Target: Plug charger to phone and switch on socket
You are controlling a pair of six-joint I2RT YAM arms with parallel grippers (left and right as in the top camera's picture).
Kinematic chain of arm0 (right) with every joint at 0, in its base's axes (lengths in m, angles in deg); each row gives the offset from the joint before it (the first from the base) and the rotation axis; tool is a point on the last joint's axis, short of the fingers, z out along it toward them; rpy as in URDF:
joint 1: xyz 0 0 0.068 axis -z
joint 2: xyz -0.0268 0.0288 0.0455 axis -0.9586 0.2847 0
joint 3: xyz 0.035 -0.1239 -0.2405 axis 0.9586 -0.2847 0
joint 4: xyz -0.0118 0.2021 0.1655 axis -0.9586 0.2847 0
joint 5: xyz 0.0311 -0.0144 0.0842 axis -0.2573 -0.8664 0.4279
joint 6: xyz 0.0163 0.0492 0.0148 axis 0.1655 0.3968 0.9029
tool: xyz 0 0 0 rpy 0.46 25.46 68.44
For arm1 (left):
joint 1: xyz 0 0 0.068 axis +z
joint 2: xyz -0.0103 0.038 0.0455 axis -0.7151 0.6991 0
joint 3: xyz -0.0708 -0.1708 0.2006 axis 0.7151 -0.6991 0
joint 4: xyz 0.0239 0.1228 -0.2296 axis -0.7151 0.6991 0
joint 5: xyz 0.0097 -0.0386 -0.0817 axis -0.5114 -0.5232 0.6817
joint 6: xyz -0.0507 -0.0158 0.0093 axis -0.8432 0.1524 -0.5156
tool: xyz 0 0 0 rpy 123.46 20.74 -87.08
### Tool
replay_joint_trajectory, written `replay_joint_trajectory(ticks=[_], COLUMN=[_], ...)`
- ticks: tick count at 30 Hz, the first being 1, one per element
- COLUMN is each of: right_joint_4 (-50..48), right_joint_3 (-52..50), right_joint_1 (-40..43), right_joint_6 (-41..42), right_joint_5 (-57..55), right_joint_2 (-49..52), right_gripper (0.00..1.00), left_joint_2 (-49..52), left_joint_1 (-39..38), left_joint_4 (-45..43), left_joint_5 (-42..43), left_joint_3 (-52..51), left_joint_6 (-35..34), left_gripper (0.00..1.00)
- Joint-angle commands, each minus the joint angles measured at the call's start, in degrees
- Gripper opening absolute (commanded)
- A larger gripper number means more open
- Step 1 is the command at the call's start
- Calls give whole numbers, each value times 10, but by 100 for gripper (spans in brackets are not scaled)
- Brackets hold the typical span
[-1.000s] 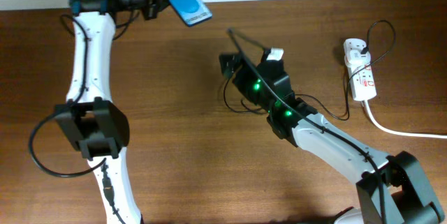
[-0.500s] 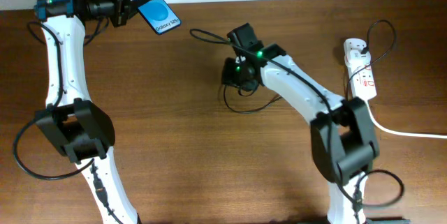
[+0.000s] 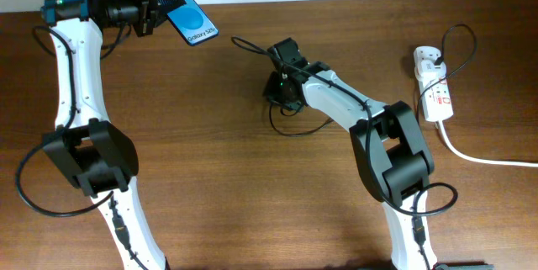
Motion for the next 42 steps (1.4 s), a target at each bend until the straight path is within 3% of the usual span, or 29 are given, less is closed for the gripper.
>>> replay_joint_trajectory(ticks=[1,2,4,7,10,13,15,18,20,21,25,30,32,38,42], right_joint_4=[-4,-6,-8,-8,2,30,79,146,140,83,-95,-124,-130,-313,-353], right_joint_3=[7,7,7,9,9,9,8,-15,-102,-213,-428,-457,-457,-458,-458], right_joint_1=[0,0,1,15,65,120,152,159,158,158,108,70,66,23,23], right_joint_6=[5,5,2,-94,-262,-287,-312,-344,-328,-279,-190,-188,-189,-128,-126], right_joint_5=[1,1,-1,52,221,334,387,382,361,355,353,309,309,297,267], right_joint_2=[20,20,20,0,-111,-236,-343,-467,-548,-604,-641,-636,-631,-559,-554], right_gripper=[26,23,4,4,4,4,4,4,4,5,4,4,4,4,4], left_joint_2=[-5,-5,-5,-5,-5,-5,-5,-5,-5,-5,-5,-5,-5,-5,-5], left_joint_1=[0,0,0,-3,-7,-29,-49,-71,-87,-102,-139,-145,-147,-165,-167], left_joint_4=[1,1,10,32,46,50,49,49,49,49,47,48,48,47,48], left_joint_5=[21,21,21,21,22,47,146,187,187,187,173,174,175,181,181], left_joint_3=[9,9,9,9,9,9,9,9,9,9,9,9,9,9,9], left_joint_6=[14,14,19,31,91,158,258,275,275,275,275,275,238,204,204], left_gripper=[0,0,0,0,0,0,0,0,0,0,0,0,0,0,0])
